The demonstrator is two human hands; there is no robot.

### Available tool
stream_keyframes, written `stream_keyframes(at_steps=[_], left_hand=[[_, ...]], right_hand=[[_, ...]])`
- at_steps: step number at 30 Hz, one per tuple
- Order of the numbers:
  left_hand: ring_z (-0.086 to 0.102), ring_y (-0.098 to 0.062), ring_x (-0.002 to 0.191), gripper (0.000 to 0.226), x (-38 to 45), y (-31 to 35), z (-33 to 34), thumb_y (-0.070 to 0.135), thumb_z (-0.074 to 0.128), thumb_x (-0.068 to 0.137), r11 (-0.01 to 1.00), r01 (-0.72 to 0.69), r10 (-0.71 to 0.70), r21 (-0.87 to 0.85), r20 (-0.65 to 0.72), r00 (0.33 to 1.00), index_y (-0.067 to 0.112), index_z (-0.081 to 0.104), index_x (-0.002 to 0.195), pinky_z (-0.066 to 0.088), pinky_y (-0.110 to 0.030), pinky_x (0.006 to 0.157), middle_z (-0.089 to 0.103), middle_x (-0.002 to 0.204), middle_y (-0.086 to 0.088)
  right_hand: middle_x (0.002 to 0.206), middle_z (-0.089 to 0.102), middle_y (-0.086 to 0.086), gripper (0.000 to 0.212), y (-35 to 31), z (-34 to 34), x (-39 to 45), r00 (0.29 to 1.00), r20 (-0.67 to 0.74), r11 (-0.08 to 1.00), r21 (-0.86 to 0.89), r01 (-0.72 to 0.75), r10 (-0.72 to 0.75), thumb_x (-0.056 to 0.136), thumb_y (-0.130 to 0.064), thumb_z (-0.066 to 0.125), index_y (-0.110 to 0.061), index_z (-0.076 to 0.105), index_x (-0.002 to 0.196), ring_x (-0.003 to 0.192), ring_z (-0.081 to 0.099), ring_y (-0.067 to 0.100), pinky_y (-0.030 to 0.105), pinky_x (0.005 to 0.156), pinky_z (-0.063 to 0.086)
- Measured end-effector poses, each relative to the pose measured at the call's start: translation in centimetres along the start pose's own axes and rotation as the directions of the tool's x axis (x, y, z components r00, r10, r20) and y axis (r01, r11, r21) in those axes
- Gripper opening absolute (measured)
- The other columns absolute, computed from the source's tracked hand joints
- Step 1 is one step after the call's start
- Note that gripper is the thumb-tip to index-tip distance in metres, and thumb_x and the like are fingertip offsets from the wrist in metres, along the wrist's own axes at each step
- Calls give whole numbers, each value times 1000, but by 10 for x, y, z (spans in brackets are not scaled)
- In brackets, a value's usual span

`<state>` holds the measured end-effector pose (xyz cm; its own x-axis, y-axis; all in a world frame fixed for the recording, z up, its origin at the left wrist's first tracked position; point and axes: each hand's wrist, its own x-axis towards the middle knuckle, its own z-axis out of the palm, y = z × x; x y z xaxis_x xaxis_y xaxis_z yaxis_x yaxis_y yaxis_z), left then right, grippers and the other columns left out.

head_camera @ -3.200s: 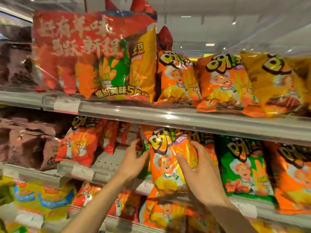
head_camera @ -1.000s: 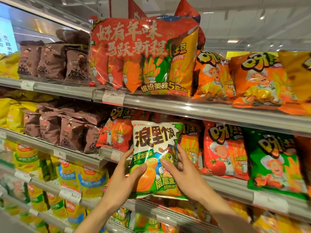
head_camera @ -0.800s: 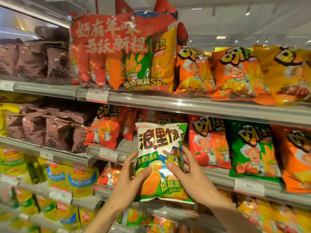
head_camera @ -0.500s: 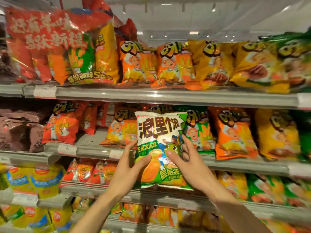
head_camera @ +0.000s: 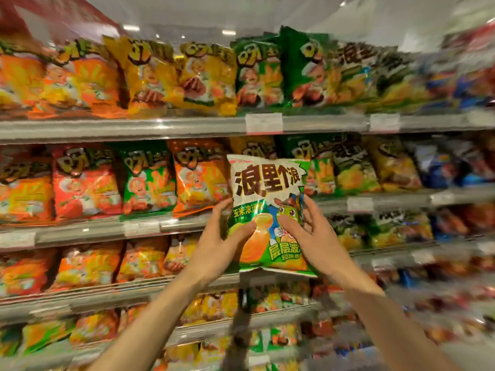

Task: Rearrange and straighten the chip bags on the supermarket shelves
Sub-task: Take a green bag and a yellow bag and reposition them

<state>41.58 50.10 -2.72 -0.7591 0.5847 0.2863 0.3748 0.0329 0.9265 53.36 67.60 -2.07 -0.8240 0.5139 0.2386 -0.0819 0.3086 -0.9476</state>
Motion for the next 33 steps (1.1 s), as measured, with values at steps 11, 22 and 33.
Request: stream_keyframes(at_steps=[11,22,33], left_hand=[[64,16,89,64,66,35,189,43,71,85,999,-31,40,-41,263,964,42,34,137,54,-14,77,57,110,32],[59,-8,121,88,166,42,334,73,74,64,993,-49,86,-110,359,929,44,35,138,50,-43,102,59,133,15],[55,-1,120,84,212,47,391,70,72,66,997,-38,46,-61,149,988,44,37,137,52,-38,100,55,130,20]], right_hand=[[121,63,-13,36,40,-177,-2,972,-215,995,47,-84,92,94,-30,63,-49,42,117,104,67,3,36,92,57],[125,66,-8,76,84,-321,69,927,-343,986,-18,-167,151,75,-59,71,-41,37,141,110,67,19,50,93,55],[143,52,-14,92,110,-386,145,974,-199,993,-37,-114,105,70,-72,69,-46,28,148,126,56,13,49,107,45]])
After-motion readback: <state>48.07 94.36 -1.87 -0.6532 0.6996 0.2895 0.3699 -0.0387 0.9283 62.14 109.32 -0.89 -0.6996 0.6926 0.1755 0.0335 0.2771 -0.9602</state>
